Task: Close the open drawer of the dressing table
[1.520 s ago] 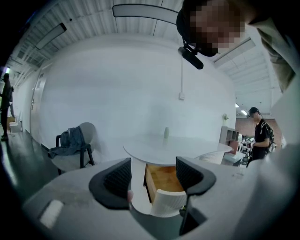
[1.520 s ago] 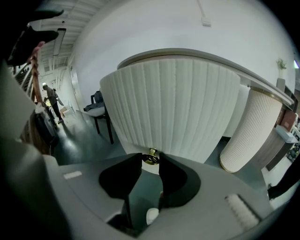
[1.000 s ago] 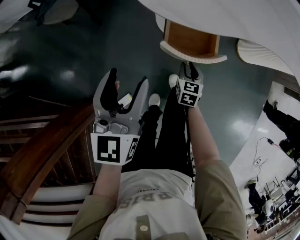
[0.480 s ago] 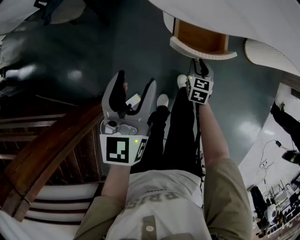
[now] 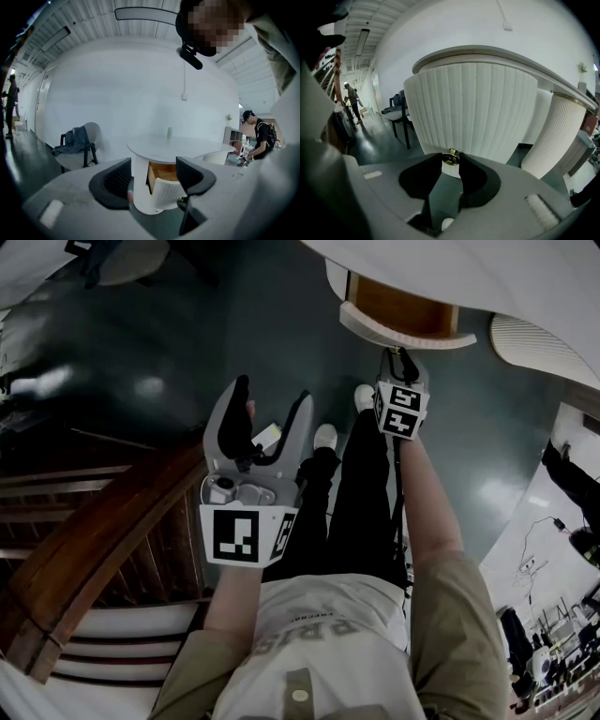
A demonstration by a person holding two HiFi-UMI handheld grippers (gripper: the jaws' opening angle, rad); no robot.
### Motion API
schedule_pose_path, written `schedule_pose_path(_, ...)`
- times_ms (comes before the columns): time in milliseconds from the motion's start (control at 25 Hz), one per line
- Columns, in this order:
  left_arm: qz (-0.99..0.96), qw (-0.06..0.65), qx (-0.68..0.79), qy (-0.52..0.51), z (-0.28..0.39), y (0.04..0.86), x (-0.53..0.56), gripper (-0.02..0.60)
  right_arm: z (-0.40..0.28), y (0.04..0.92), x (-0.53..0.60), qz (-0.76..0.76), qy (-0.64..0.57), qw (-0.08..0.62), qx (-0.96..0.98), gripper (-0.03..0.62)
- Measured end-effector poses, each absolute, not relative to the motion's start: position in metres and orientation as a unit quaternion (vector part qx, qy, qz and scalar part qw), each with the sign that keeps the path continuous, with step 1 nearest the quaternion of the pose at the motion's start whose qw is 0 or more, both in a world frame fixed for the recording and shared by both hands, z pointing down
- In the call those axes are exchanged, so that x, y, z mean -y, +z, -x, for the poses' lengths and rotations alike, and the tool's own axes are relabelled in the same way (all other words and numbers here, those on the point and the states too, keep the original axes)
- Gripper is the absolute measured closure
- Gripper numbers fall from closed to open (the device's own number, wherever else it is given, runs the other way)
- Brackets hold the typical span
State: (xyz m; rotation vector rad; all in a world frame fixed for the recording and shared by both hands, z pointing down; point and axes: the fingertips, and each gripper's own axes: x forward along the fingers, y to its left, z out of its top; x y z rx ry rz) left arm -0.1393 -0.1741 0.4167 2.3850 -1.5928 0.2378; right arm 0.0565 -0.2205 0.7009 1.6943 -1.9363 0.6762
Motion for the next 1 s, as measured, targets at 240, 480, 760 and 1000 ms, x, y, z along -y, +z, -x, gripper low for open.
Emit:
schedule_pose_path(240, -0.821, 0.128, 0.551, 0.079, 0.138, 0.415, 0.180, 0.268, -0.060, 0.699, 0.232, -0.620, 0.241, 0.236, 0.708, 0.476)
schedule_pose_path(480, -0.820, 0.122, 0.555, 0.073, 0.140, 0.412, 0.185, 0.268, -0.061, 0.697, 0.240, -0.623, 0.240, 0.233, 0.707, 0.476)
schedule_pose_path(760, -0.815, 0.117, 0.563, 0.065, 0.141, 0.411, 0.185, 0.268, -0.066, 0.700, 0.245, -0.621, 0.242, 0.239, 0.706, 0.476)
schedule_pose_path(1000, -0.811, 0.117, 0.570, 0.063, 0.141, 0.419, 0.182, 0.268, -0.071, 0.701, 0.255, -0.624, 0.234, 0.232, 0.708, 0.476)
